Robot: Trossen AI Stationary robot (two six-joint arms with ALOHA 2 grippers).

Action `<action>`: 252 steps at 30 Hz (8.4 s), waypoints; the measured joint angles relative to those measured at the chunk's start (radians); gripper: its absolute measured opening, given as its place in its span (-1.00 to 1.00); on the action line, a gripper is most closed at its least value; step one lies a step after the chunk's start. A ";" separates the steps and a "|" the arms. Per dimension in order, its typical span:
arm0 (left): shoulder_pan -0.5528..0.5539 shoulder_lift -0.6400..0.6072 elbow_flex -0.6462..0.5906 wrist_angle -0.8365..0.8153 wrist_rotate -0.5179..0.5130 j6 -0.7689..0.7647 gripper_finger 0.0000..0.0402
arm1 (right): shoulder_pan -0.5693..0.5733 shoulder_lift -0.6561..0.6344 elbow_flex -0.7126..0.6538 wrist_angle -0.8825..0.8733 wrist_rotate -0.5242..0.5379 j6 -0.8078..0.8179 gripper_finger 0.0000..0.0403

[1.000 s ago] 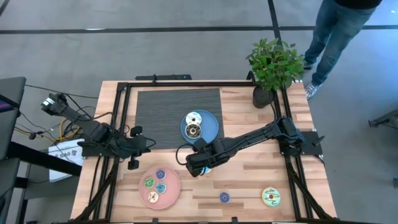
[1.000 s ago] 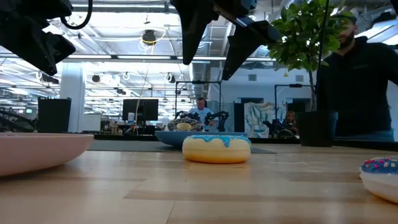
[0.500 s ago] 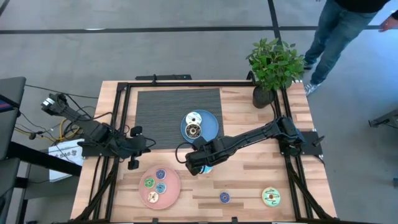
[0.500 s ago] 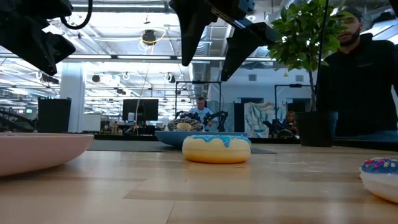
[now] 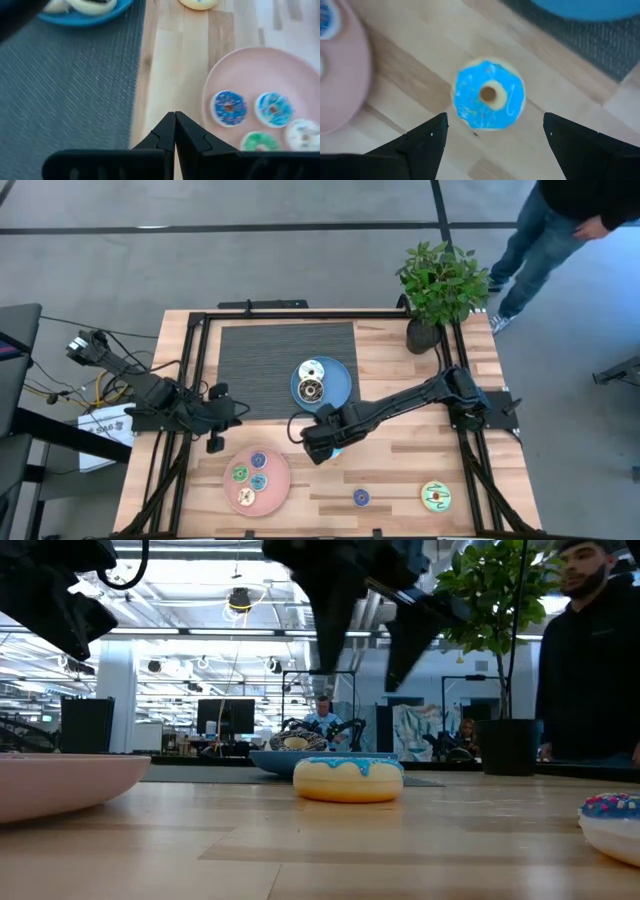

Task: Pick & Place donuts
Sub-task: Put the large blue donut on the blue plate, then put the small dark blue donut on the pink plate

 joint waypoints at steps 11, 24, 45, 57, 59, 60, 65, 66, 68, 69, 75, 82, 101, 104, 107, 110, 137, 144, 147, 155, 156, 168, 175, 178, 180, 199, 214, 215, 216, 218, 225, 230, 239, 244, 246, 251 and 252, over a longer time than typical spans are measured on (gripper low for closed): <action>0.000 0.000 0.000 0.011 0.032 -0.132 -1.00 | 0.006 0.000 -0.162 0.130 -0.034 0.135 0.57; 0.000 0.000 0.000 0.012 0.032 -0.163 -1.00 | -0.047 0.000 -0.246 0.223 -0.058 0.150 0.57; 0.000 0.000 0.000 0.012 0.031 -0.165 -1.00 | -0.044 0.047 -0.266 0.296 -0.088 0.155 0.38; 0.000 0.000 0.000 0.012 0.031 -0.165 -1.00 | -0.044 0.047 -0.266 0.293 -0.092 0.166 0.05; 0.000 0.000 0.000 0.012 0.031 -0.165 -1.00 | -0.044 0.047 -0.266 0.295 -0.092 0.166 0.00; 0.000 0.000 0.000 0.012 0.031 -0.165 -1.00 | -0.044 0.047 -0.266 0.295 -0.092 0.165 -0.02; 0.000 0.000 0.000 0.012 0.031 -0.165 -1.00 | -0.044 0.040 -0.266 0.298 -0.091 0.127 -0.10; 0.000 0.000 0.000 0.012 0.031 -0.165 -1.00 | -0.044 0.040 -0.262 0.291 -0.091 0.120 -0.12; 0.000 0.000 0.000 0.012 0.031 -0.165 -1.00 | -0.044 0.040 -0.240 0.257 -0.091 0.093 -0.14; 0.000 0.000 0.000 0.012 0.031 -0.165 -1.00 | -0.044 0.040 -0.225 0.246 -0.091 0.076 -0.15; 0.000 0.000 0.000 0.012 0.031 -0.168 -1.00 | -0.056 0.039 -0.108 0.137 -0.032 -0.037 -0.20; 0.000 0.000 0.000 0.013 0.023 -0.175 -1.00 | -0.137 0.038 0.076 -0.043 0.032 -0.224 -0.20; 0.000 0.000 0.000 -0.036 -0.001 -0.193 -1.00 | -0.498 0.036 0.103 -0.057 0.069 -0.595 -0.31; 0.000 0.000 0.000 -0.045 -0.002 -0.219 -1.00 | -0.542 0.037 0.053 -0.048 0.029 -0.603 -0.34; 0.000 0.000 0.000 -0.053 -0.014 -0.234 -1.00 | -0.557 0.038 -0.012 0.004 -0.001 -0.607 -0.36; 0.000 0.000 0.000 -0.061 -0.033 -0.236 -1.00 | -0.547 0.038 -0.049 0.048 -0.019 -0.606 -0.38; 0.028 0.000 0.000 -0.059 -0.038 -0.222 -1.00 | -0.521 0.012 -0.073 -0.022 0.031 -0.552 0.32; 0.028 0.000 0.000 -0.042 -0.037 -0.222 -1.00 | -0.483 -0.092 -0.073 -0.067 0.086 -0.526 0.32; 0.028 0.000 0.000 -0.037 -0.039 -0.222 -1.00 | -0.458 -0.150 -0.072 -0.064 0.093 -0.525 0.32; 0.028 0.000 0.000 -0.031 -0.037 -0.222 -1.00 | -0.345 -0.274 -0.072 -0.075 0.154 -0.442 0.32; 0.028 0.000 0.000 -0.032 -0.038 -0.222 -1.00 | -0.326 -0.282 -0.072 -0.081 0.168 -0.425 0.32; 0.028 0.000 0.000 -0.032 -0.038 -0.222 -1.00 | -0.195 -0.302 -0.072 -0.113 0.235 -0.290 0.32; 0.028 0.000 0.000 -0.033 -0.038 -0.222 -1.00 | -0.181 -0.297 -0.073 -0.114 0.299 -0.238 0.32; 0.028 0.000 0.000 -0.033 -0.038 -0.222 -1.00 | -0.185 -0.297 -0.073 -0.115 0.294 -0.235 0.32; 0.028 0.000 0.000 -0.033 -0.037 -0.222 -1.00 | -0.192 -0.297 -0.073 -0.107 0.237 -0.221 0.32; 0.028 0.000 0.000 -0.034 -0.047 -0.221 -1.00 | 0.033 -0.297 -0.209 -0.143 0.079 0.206 0.32; 0.028 0.000 0.000 -0.033 -0.050 -0.221 -1.00 | 0.237 -0.296 -0.270 -0.085 0.039 0.564 0.32; 0.028 0.000 0.000 -0.033 -0.050 -0.221 -1.00 | 0.241 -0.296 -0.270 -0.086 0.039 0.572 0.32; 0.028 0.000 0.000 -0.033 -0.050 -0.221 -1.00 | 0.245 -0.296 -0.270 -0.085 0.039 0.573 0.32; 0.028 0.000 0.000 -0.033 -0.050 -0.223 -1.00 | 0.245 -0.296 -0.270 -0.085 0.039 0.573 0.32; 0.028 0.000 0.000 -0.033 -0.031 -0.226 -1.00 | 0.257 -0.296 -0.270 -0.085 0.039 0.574 0.32; 0.028 0.000 0.000 -0.033 -0.030 -0.219 -1.00 | 0.269 -0.296 -0.270 -0.078 0.055 0.574 0.32; 0.028 0.000 0.000 -0.033 -0.030 -0.193 -1.00 | 0.275 -0.296 -0.269 0.043 0.173 0.565 0.32; 0.028 0.000 0.000 -0.033 -0.029 -0.212 -1.00 | 0.275 -0.296 -0.269 0.077 0.172 0.548 0.32; 0.028 0.000 0.000 -0.033 -0.029 -0.215 -1.00 | 0.276 -0.296 -0.269 0.076 0.171 0.575 0.32; 0.028 0.000 0.000 -0.033 -0.029 -0.216 -1.00 | 0.277 -0.296 -0.269 0.097 0.159 0.625 0.32; 0.028 0.000 0.000 -0.033 -0.029 -0.216 -1.00 | 0.277 -0.296 -0.269 0.107 0.149 0.626 0.32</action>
